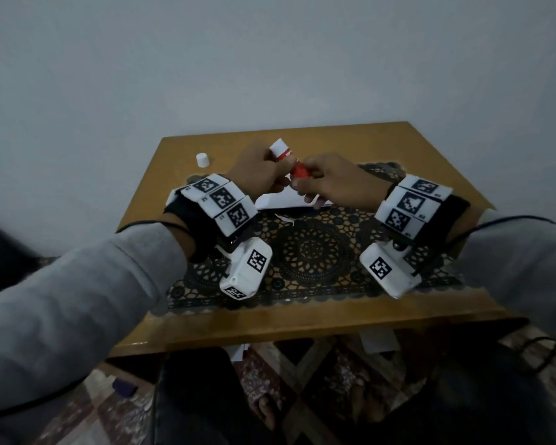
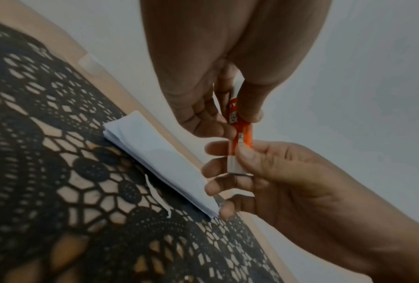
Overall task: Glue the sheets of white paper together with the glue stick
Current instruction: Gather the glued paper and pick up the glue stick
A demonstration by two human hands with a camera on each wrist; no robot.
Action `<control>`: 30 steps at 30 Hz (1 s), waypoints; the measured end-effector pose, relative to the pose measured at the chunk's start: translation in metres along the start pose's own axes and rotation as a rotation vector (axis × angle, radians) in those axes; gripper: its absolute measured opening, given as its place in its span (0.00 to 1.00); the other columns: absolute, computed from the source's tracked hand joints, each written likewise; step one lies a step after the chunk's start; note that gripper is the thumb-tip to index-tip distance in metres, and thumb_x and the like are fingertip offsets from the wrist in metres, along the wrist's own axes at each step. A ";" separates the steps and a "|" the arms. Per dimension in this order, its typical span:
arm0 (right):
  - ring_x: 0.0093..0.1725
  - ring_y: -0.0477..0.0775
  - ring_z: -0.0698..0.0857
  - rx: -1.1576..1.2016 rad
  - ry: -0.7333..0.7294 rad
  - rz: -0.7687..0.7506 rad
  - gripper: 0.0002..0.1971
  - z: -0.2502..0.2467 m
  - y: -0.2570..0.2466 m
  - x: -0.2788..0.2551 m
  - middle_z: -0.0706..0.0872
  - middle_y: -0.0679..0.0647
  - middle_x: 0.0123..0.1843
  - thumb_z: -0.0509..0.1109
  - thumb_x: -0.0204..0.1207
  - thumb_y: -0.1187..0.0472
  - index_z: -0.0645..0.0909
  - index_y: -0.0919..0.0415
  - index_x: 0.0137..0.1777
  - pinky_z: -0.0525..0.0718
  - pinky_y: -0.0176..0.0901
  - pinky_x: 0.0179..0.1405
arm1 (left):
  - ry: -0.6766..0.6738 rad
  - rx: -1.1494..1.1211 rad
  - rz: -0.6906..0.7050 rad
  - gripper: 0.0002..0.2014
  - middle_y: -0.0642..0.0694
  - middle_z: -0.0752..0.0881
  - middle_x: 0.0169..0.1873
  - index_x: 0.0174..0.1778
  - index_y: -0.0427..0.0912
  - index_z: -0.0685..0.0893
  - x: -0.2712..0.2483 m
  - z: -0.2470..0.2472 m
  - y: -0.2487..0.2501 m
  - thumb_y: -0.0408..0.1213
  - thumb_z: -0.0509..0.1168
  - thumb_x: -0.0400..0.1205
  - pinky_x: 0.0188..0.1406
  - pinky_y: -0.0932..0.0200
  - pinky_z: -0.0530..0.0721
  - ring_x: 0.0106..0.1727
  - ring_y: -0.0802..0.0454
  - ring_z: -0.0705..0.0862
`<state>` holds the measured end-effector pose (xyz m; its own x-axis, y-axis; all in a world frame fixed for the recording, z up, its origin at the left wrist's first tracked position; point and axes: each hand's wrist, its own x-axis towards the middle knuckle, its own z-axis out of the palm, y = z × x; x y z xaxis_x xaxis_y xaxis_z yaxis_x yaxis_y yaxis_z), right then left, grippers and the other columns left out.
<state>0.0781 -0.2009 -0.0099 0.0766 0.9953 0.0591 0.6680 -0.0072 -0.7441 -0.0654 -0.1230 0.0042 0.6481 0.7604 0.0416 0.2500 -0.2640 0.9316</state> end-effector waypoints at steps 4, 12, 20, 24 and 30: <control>0.49 0.56 0.89 0.104 -0.209 0.101 0.11 -0.009 -0.001 -0.012 0.90 0.62 0.51 0.67 0.82 0.64 0.81 0.70 0.60 0.90 0.47 0.47 | -0.042 0.080 0.034 0.07 0.44 0.85 0.37 0.42 0.37 0.83 -0.009 0.000 -0.001 0.34 0.63 0.84 0.38 0.62 0.84 0.33 0.58 0.83; 0.34 0.54 0.83 -0.255 0.041 0.078 0.20 0.001 -0.002 -0.013 0.85 0.56 0.36 0.80 0.69 0.50 0.80 0.66 0.43 0.78 0.40 0.31 | 0.034 0.017 0.042 0.08 0.37 0.88 0.42 0.48 0.31 0.82 -0.015 0.010 -0.001 0.34 0.63 0.84 0.38 0.55 0.85 0.34 0.53 0.87; 0.39 0.61 0.90 -0.010 -0.039 0.113 0.14 -0.002 -0.001 -0.014 0.89 0.63 0.40 0.78 0.73 0.60 0.74 0.63 0.45 0.90 0.53 0.38 | 0.009 0.015 0.069 0.08 0.44 0.88 0.39 0.41 0.39 0.82 -0.018 0.003 -0.006 0.34 0.62 0.85 0.37 0.58 0.84 0.35 0.53 0.87; 0.44 0.62 0.91 0.072 -0.109 0.101 0.13 0.003 -0.002 -0.014 0.89 0.62 0.47 0.75 0.77 0.58 0.79 0.64 0.56 0.91 0.54 0.40 | 0.004 0.026 0.090 0.08 0.46 0.88 0.37 0.40 0.41 0.82 -0.017 -0.001 -0.004 0.33 0.62 0.85 0.36 0.59 0.85 0.33 0.56 0.87; 0.36 0.55 0.91 0.023 -0.011 0.082 0.11 0.007 -0.004 -0.013 0.91 0.62 0.42 0.75 0.76 0.57 0.84 0.65 0.51 0.90 0.43 0.34 | 0.009 0.026 0.104 0.07 0.46 0.87 0.37 0.41 0.41 0.82 -0.018 0.000 -0.004 0.34 0.63 0.85 0.35 0.61 0.84 0.32 0.57 0.87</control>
<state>0.0693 -0.2135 -0.0123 0.1217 0.9925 -0.0101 0.6428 -0.0866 -0.7611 -0.0780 -0.1358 -0.0008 0.6650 0.7334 0.1412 0.2003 -0.3572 0.9123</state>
